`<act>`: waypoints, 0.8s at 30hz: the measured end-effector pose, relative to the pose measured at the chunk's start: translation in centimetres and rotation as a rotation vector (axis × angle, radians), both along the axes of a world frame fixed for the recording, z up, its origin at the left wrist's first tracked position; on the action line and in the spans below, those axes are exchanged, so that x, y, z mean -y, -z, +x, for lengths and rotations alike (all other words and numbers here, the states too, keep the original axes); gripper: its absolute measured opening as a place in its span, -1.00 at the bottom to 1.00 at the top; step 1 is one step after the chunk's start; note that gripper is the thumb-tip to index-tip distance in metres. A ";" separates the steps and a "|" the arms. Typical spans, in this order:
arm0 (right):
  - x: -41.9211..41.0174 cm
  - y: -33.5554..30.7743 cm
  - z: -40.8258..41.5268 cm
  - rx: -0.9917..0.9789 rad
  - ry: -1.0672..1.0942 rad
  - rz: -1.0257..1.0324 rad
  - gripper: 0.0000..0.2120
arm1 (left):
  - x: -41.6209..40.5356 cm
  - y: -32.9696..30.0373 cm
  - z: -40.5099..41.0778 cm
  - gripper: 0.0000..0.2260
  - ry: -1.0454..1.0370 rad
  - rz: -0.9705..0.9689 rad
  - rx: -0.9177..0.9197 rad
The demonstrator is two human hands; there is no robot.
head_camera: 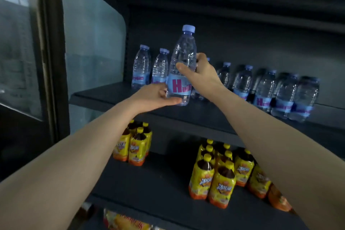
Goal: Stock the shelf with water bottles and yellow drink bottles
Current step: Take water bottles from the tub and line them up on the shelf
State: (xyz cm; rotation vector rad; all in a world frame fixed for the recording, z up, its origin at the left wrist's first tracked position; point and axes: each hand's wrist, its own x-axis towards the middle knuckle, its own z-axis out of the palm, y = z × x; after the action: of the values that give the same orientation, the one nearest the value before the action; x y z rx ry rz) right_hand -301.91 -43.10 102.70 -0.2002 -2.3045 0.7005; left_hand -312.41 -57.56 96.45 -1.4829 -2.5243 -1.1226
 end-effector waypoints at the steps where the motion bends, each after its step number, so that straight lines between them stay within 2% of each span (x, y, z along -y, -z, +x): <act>1: -0.8 -0.1 -0.5 -0.004 0.016 -0.009 -0.44 | -0.5 -0.2 -1.1 -0.42 -0.034 -0.027 -0.017; 4: -3.9 -0.1 -2.1 0.014 0.080 -0.031 -0.43 | -2.2 0.0 -4.6 -0.34 -0.169 -0.015 -0.042; 10: -9.4 1.7 -5.5 0.134 0.135 -0.041 -0.41 | -5.5 1.9 -10.3 -0.44 -0.390 0.094 -0.094; 15: -11.5 3.2 -8.5 0.144 0.151 -0.022 -0.35 | -7.5 2.5 -13.1 -0.45 -0.500 0.088 -0.160; 22: -12.3 4.4 -13.2 0.098 0.164 -0.077 -0.33 | -10.4 1.5 -16.5 -0.31 -0.647 0.052 -0.364; 24: -12.5 4.5 -14.4 0.094 0.173 -0.092 -0.33 | -11.1 1.3 -17.1 -0.26 -0.664 0.054 -0.370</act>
State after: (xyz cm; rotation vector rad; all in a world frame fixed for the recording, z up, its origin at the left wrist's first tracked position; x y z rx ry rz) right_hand -316.30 -30.62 98.21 -0.4782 -2.3108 0.7218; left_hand -329.52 -46.43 95.18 -0.6522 -2.3920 -0.7172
